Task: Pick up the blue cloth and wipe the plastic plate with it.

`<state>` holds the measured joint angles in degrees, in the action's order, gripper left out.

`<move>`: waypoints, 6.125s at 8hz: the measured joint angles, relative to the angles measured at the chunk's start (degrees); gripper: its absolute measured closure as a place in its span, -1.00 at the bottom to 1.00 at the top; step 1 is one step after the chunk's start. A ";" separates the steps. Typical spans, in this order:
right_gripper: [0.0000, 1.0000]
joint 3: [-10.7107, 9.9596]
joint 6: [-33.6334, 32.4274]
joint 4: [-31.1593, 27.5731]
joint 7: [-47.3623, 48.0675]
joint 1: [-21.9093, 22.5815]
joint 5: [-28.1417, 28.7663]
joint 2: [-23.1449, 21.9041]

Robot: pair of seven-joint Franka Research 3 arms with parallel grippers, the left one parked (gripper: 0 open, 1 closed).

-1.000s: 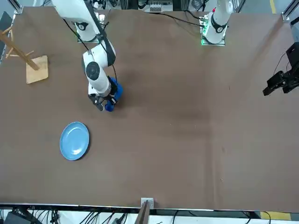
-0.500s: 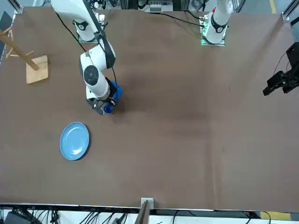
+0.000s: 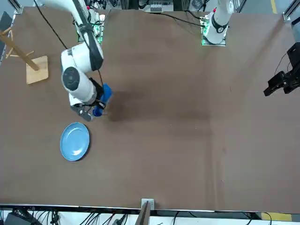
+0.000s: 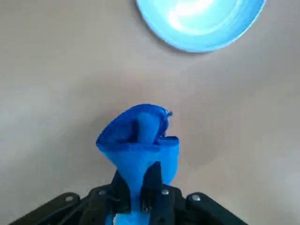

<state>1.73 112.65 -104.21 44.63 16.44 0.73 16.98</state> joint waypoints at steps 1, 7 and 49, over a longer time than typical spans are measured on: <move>0.84 -0.03 -3.70 3.09 -2.99 -1.46 -0.03 -0.19; 0.84 -0.17 -6.72 9.64 -17.52 -9.70 -6.61 2.72; 0.84 1.34 25.81 6.84 -17.78 -14.86 -7.78 21.74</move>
<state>3.06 138.46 -97.37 26.85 1.59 -7.05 38.72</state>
